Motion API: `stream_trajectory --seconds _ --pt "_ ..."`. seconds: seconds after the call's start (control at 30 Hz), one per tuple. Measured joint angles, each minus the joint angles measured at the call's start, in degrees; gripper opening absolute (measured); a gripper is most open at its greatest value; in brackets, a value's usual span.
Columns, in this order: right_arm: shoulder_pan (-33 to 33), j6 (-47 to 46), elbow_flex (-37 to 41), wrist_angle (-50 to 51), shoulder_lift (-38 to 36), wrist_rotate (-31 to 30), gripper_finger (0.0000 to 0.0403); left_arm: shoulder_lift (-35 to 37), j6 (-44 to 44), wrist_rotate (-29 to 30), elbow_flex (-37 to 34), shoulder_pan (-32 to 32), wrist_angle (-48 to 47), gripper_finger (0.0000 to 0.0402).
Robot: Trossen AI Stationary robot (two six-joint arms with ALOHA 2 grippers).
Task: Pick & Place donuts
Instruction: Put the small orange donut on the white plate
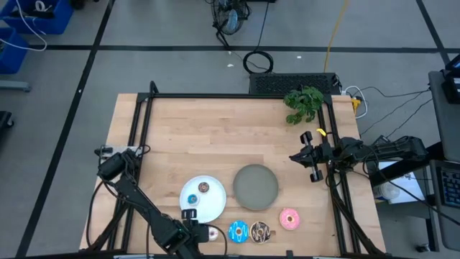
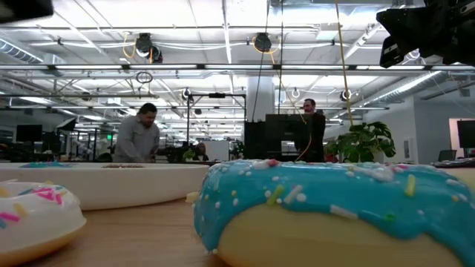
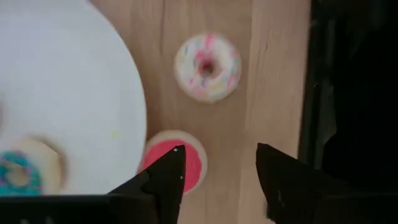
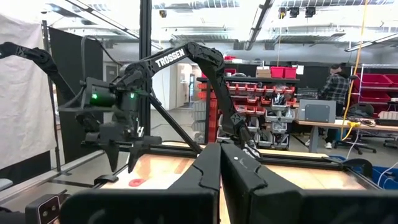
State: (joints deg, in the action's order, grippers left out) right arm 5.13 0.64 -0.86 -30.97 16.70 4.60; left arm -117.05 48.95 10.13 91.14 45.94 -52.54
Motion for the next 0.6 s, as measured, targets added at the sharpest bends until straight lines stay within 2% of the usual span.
stream_trajectory --seconds 0.2,0.6 --pt "0.0 -0.1 0.0 0.0 0.0 0.0 0.0000 0.0 3.2 -1.4 -3.8 0.6 0.4 0.0162" --pt "0.0 0.0 0.0 0.0 0.0 0.0 0.0000 0.1 4.4 -2.2 -9.2 0.7 6.4 0.0159"
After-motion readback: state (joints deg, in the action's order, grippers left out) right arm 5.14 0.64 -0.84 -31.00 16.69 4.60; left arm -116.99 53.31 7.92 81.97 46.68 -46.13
